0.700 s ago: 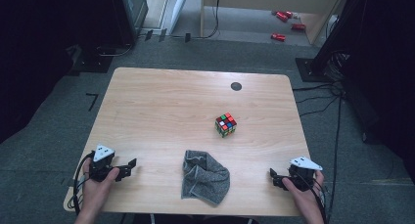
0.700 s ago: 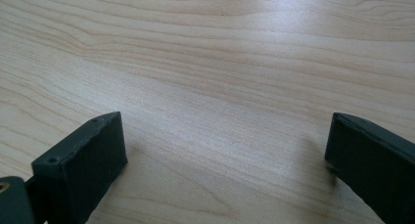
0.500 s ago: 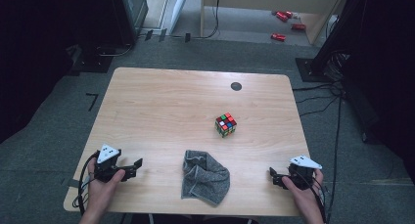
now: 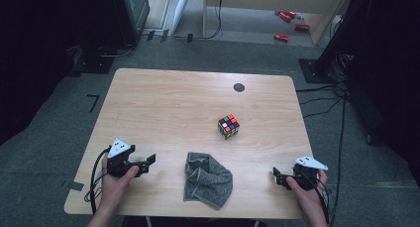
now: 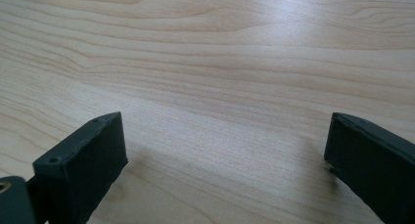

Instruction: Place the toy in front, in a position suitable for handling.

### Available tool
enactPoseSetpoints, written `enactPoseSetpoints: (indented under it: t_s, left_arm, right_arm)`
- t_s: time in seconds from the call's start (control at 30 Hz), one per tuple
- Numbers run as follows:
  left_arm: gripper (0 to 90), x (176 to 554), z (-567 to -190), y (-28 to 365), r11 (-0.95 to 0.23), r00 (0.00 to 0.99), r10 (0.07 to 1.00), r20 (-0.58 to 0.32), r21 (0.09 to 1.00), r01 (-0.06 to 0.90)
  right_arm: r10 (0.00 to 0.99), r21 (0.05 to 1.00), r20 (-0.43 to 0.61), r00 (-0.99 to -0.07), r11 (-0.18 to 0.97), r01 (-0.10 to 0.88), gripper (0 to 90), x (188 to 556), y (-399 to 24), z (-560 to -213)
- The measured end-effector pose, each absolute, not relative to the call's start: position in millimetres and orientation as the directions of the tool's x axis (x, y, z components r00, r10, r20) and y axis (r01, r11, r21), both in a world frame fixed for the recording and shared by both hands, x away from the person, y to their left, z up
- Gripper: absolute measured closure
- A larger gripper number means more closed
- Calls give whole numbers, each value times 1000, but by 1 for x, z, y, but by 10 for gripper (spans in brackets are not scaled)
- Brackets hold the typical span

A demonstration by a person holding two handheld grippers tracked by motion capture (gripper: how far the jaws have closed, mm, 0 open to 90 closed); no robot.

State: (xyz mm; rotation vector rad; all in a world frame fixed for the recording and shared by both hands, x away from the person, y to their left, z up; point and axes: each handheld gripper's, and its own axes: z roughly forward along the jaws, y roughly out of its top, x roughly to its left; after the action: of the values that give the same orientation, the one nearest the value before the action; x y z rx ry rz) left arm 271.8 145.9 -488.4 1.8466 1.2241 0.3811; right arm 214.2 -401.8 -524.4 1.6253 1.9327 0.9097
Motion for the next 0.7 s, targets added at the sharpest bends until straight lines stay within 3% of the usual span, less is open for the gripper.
enactPoseSetpoints:
  t_s: [0.7]
  left_arm:
    - [81,272,-499,86,-254,611,770,-181,792,555]
  right_arm:
    - [982,743,129,-141,-1,669,52,236,-405,-521]
